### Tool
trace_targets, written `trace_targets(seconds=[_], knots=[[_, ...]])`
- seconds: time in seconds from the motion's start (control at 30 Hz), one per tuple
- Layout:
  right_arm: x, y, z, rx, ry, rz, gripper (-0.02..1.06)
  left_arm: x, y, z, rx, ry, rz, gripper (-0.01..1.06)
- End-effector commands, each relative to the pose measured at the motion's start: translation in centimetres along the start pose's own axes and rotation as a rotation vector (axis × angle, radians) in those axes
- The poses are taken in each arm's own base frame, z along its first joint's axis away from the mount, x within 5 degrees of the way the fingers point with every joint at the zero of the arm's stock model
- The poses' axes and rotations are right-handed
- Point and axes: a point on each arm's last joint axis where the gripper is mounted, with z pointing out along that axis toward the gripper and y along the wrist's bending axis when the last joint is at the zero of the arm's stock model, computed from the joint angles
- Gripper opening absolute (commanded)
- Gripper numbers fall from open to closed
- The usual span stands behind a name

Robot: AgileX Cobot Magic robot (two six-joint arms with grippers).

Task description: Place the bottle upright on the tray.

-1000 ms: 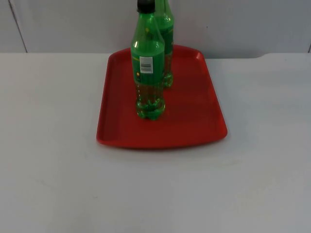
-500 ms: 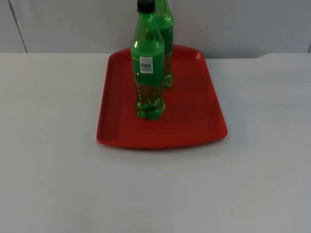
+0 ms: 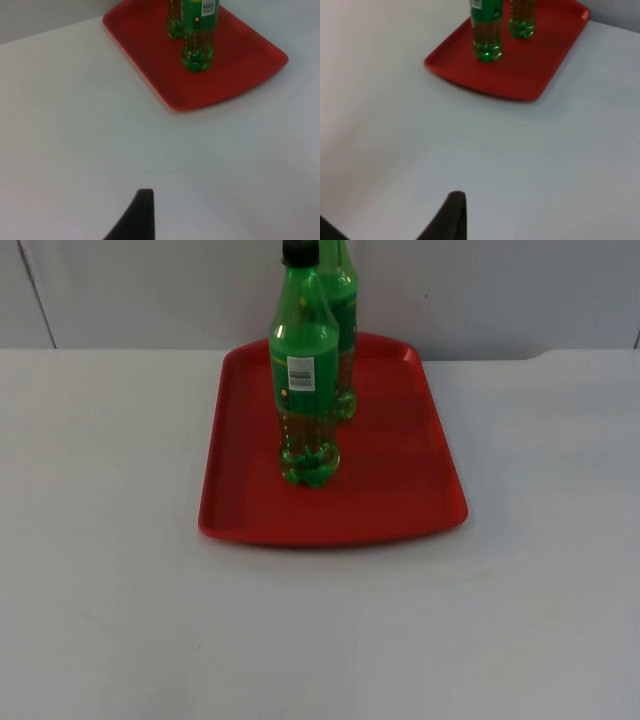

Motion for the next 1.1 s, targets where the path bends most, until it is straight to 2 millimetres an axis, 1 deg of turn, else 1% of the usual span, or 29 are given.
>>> trace_targets(seconds=[0.0, 0.17, 0.33, 0.8, 1.07], knots=[[0.11, 0.03, 0.10, 0.029, 0.001, 0.018, 1.05, 0.04, 0.07, 0.04, -0.002, -0.009, 0.004, 1.05], [0.11, 0.07, 0.11, 0.080, 0.000, 0.044, 1.05, 0.04, 0.07, 0.04, -0.002, -0.009, 0.004, 1.05], [0.09, 0.14, 0.14, 0.174, 0.000, 0.092, 1.05, 0.04, 0.07, 0.04, -0.002, -0.009, 0.004, 1.05], [0.05, 0.28, 0.23, 0.363, -0.002, 0.189, 1.05, 0.04, 0.07, 0.04, -0.002, -0.009, 0.004, 1.05], [0.03, 0.32, 0.26, 0.422, -0.003, 0.219, 1.05, 0.04, 0.07, 0.04, -0.002, -0.009, 0.004, 1.05]])
